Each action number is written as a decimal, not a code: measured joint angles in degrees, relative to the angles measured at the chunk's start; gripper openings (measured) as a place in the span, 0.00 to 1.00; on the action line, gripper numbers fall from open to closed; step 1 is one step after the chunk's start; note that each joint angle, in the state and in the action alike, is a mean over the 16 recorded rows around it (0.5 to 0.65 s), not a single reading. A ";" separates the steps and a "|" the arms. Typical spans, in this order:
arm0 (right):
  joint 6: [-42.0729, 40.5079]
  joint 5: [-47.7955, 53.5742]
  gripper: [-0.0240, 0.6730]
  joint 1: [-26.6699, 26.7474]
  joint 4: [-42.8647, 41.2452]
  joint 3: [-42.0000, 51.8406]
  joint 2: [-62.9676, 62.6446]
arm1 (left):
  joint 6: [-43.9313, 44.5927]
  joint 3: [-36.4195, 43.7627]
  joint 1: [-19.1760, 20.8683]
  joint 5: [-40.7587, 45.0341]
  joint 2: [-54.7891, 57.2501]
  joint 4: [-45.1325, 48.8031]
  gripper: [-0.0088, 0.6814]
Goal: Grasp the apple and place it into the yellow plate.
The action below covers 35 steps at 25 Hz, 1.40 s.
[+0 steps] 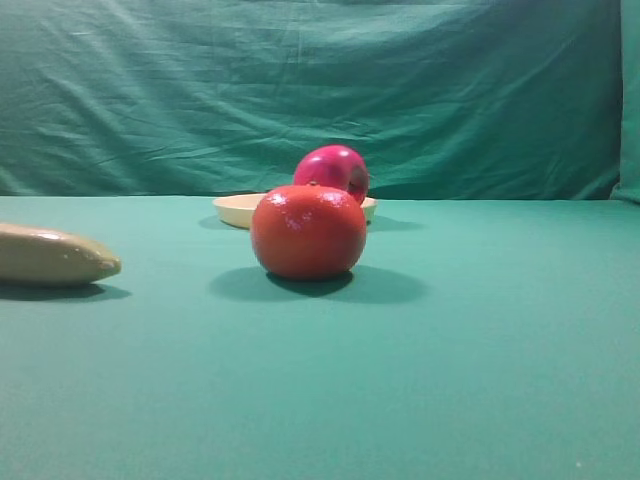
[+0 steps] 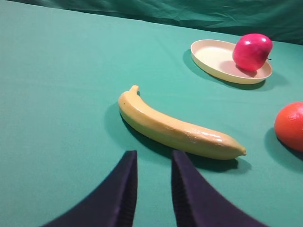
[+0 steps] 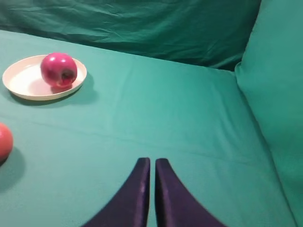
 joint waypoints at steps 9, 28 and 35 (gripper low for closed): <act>0.07 -3.75 0.03 -2.80 1.72 9.79 -5.82 | 0.00 0.00 0.00 0.00 0.00 0.00 0.24; -0.95 -3.24 0.03 -3.59 4.17 13.08 -6.48 | 0.00 0.00 0.00 0.00 0.00 0.00 0.24; -1.26 -3.08 0.03 -3.59 4.23 13.08 -6.48 | 0.00 0.00 0.00 0.00 0.00 0.00 0.24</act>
